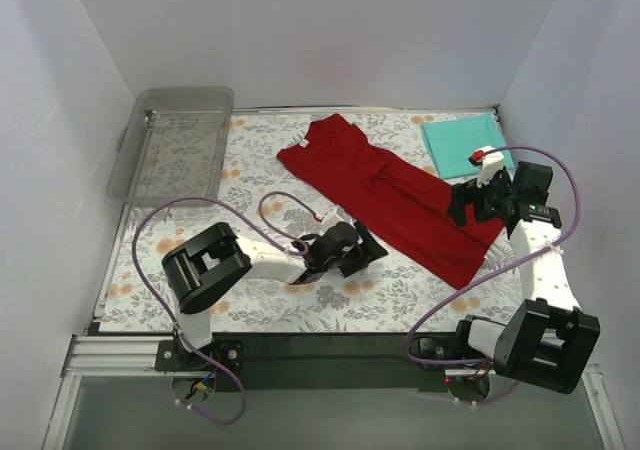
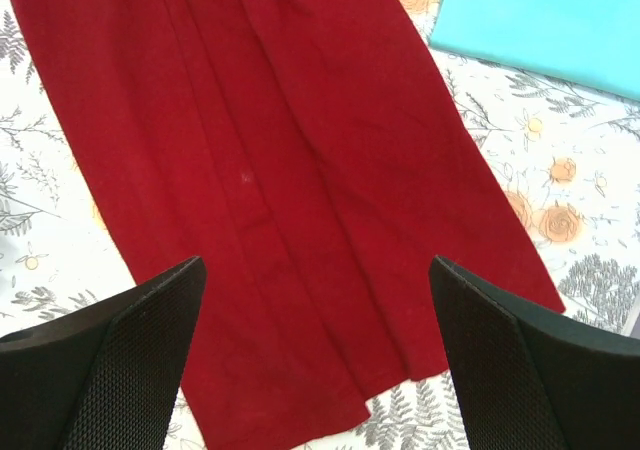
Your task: Fold and stack the t-shirts
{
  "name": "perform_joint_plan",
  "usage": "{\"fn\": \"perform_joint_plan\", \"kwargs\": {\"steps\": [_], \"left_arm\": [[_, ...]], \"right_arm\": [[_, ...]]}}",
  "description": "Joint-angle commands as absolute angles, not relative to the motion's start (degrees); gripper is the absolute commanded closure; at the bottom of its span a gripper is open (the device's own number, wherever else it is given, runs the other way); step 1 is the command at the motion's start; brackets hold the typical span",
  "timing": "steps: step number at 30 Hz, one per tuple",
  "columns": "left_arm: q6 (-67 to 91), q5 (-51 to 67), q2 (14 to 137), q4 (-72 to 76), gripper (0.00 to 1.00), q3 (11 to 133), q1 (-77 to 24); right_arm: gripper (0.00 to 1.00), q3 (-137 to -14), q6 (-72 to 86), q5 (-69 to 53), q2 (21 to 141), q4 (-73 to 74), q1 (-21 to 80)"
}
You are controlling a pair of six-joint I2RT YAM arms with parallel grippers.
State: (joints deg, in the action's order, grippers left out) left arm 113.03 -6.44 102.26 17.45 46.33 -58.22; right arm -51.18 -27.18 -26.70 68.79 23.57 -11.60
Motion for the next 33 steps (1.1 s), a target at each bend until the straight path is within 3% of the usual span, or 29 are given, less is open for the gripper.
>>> {"fn": "perform_joint_plan", "kwargs": {"steps": [1, 5, 11, 15, 18, 23, 26, 28, 33], "left_arm": [[133.6, -13.5, 106.9, 7.8, 0.36, 54.0, -59.9], [138.7, -13.9, 114.4, -3.2, 0.4, 61.7, -60.8], [141.9, -11.7, 122.9, -5.3, 0.47, 68.7, -61.0], [143.3, -11.6, 126.4, -7.9, 0.65, 72.7, -61.0], [143.1, -12.4, 127.5, -9.3, 0.71, 73.4, -61.0], [140.9, -13.5, 125.5, -8.4, 0.79, 70.5, -61.0], [137.9, -14.6, 121.7, -3.2, 0.88, 64.0, -60.9], [135.8, -15.2, 120.1, -1.1, 0.99, 61.4, -60.8], [134.8, -14.5, 115.2, 5.9, 1.0, 52.0, -59.3]], "right_arm": [[0.18, -49.3, -27.2, -31.5, 63.2, 22.5, -14.5], [0.18, -48.7, -25.9, -32.8, 61.6, 22.5, -17.9], [0.18, -48.3, -24.8, -34.4, 61.4, 22.4, -20.3], [0.18, -48.3, -24.6, -35.0, 61.4, 22.4, -21.4], [0.18, -47.9, -24.6, -35.6, 61.3, 22.4, -22.3], [0.18, -47.5, -24.2, -36.7, 60.9, 22.4, -23.3], [0.18, -47.4, -24.1, -37.1, 60.6, 22.4, -23.5], [0.18, -47.1, -23.9, -37.6, 60.6, 22.4, -23.6], [0.18, -46.8, -23.6, -38.4, 60.6, 22.5, -23.6]]}}
